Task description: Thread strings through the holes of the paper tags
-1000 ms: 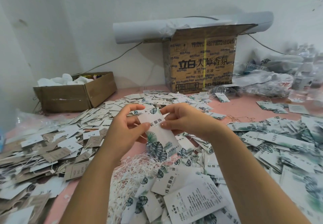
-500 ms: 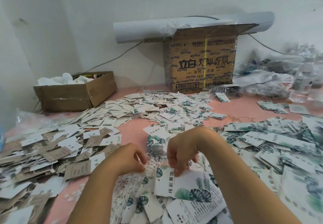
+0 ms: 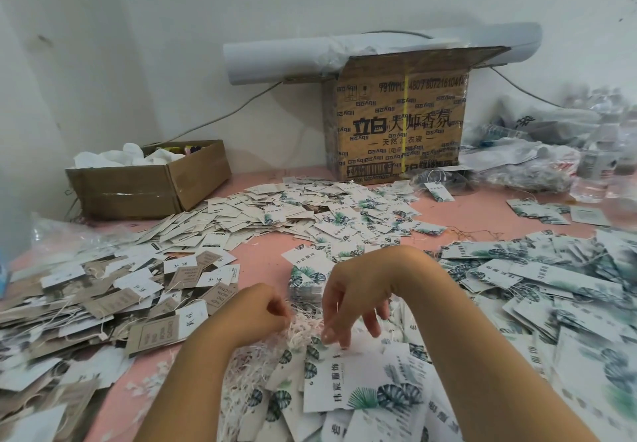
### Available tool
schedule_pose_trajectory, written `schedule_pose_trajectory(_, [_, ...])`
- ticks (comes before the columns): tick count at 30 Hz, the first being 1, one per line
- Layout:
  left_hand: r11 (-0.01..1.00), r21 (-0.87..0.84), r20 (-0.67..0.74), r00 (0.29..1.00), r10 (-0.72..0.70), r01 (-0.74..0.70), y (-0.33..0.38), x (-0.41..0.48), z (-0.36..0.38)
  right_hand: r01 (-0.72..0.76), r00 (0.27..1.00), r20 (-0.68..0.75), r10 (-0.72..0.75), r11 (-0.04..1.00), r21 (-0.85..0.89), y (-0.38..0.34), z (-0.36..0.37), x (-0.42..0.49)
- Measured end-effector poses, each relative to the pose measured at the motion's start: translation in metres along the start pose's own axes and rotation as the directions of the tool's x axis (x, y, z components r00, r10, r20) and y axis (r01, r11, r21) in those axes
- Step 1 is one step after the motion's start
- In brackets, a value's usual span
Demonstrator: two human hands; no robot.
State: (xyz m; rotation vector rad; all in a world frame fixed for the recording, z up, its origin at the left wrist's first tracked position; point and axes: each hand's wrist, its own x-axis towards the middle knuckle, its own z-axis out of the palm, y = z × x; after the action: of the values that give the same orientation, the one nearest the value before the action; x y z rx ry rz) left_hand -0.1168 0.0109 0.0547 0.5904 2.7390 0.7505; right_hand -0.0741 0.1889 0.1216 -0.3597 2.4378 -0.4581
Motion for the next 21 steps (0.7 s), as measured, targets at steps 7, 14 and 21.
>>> schedule_pose_trajectory(7, [0.96, -0.273, -0.013, 0.998, 0.063, -0.064, 0.015, -0.002, -0.005, 0.123, 0.912, -0.406, -0.049, 0.98, 0.156, 0.01, 0.004, 0.024])
schedule_pose_trajectory(14, [0.948, -0.311, -0.067, 0.997, 0.044, -0.063, 0.017, -0.005, -0.01, 0.219, 0.854, -0.508, -0.113, 0.964, 0.153, 0.01, 0.011, 0.041])
schedule_pose_trajectory(21, [0.92, -0.385, -0.151, 0.988, 0.013, -0.071, 0.017, -0.008, -0.015, 0.322, 0.773, -0.605, -0.192, 0.94, 0.113, 0.007, 0.008, 0.04])
